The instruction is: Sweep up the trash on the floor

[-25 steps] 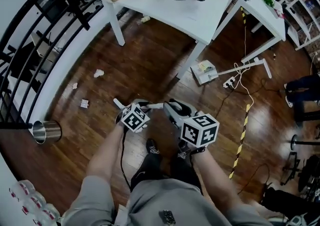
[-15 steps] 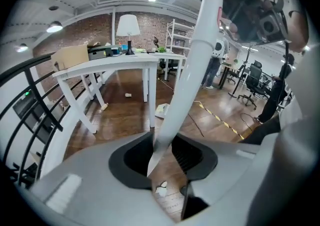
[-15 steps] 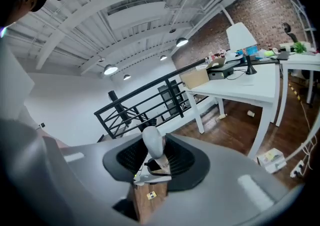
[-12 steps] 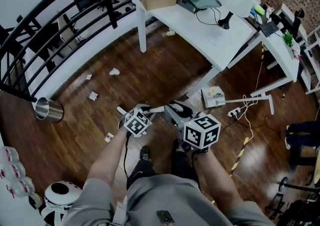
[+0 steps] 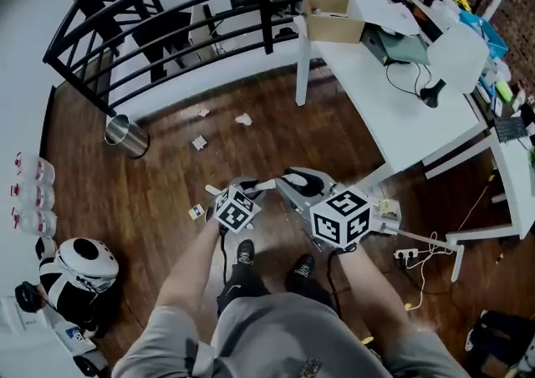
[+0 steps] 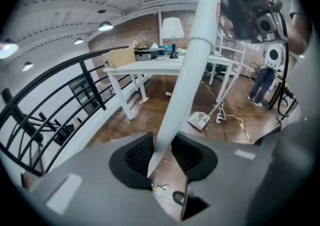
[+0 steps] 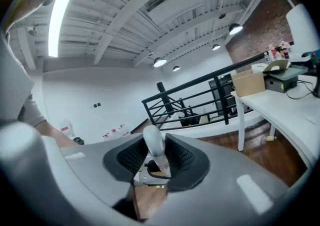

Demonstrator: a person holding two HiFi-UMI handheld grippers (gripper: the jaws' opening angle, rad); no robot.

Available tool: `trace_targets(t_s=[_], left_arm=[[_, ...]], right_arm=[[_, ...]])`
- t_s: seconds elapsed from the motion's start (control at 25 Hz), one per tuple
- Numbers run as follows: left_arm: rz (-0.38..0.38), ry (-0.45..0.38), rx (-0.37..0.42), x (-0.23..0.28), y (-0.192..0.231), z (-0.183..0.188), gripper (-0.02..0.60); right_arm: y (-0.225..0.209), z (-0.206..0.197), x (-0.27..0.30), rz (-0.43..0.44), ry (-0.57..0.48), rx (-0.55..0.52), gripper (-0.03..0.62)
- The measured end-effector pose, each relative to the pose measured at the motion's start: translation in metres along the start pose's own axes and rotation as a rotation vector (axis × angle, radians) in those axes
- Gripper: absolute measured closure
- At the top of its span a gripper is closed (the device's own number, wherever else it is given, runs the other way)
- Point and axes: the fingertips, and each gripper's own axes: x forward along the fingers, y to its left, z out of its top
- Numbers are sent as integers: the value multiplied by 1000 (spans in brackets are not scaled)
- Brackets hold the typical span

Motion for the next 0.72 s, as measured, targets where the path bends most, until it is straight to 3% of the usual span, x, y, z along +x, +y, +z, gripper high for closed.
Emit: trace_targets(t_s=[0.28,0.72], left_arm=[[141,3,-201,-30,22,-34,466],[264,-30,-544,-53,57,-121,471]], right_arm=[[27,9,46,211,76,-77,490],[78,-14,158,441,282,-168,491]])
